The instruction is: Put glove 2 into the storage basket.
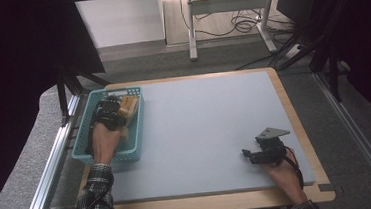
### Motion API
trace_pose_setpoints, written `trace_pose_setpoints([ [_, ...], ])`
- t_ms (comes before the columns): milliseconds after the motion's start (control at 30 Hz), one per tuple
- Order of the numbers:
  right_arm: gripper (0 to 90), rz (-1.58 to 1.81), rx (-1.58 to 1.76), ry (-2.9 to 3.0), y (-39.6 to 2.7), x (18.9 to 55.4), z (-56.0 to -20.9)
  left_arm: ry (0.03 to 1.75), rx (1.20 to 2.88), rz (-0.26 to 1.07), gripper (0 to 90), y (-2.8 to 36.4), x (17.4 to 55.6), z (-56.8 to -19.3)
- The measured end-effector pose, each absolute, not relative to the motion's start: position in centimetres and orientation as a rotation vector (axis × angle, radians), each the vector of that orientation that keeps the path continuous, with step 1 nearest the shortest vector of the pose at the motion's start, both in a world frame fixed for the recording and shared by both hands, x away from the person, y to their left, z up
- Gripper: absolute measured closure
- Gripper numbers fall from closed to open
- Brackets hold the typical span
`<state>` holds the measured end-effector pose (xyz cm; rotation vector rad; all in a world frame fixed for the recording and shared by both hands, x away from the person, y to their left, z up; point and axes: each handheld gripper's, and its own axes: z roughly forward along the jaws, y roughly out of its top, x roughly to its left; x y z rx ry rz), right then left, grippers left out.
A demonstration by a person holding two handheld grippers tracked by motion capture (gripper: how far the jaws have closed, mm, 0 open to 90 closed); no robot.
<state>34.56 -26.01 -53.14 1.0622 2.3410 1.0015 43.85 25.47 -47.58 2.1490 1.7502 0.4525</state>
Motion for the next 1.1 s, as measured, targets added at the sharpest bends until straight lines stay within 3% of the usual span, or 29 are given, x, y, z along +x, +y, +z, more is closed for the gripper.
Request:
trace_pose_setpoints([
  [400,23.3,1.002,1.062,2.341,-26.0,34.6,-53.1,1.779,2.141,0.355,68.4,25.2,45.5,-49.6],
  [600,23.3,1.002,1.063,2.341,-26.0,34.6,-53.1,1.775,2.135,0.322,62.8,25.1,46.0,-49.8],
  [733,23.3,1.002,1.062,2.341,-26.0,34.6,-53.1,1.782,2.164,0.298,50.7,24.8,46.2,-50.3],
  [1000,23.3,1.002,1.063,2.341,-26.0,34.6,-53.1,1.813,2.130,0.276,16.1,25.7,46.3,-50.4],
  [1100,23.3,1.002,1.063,2.341,-26.0,34.6,-53.1,1.744,2.099,0.254,9.7,26.0,45.7,-49.2],
])
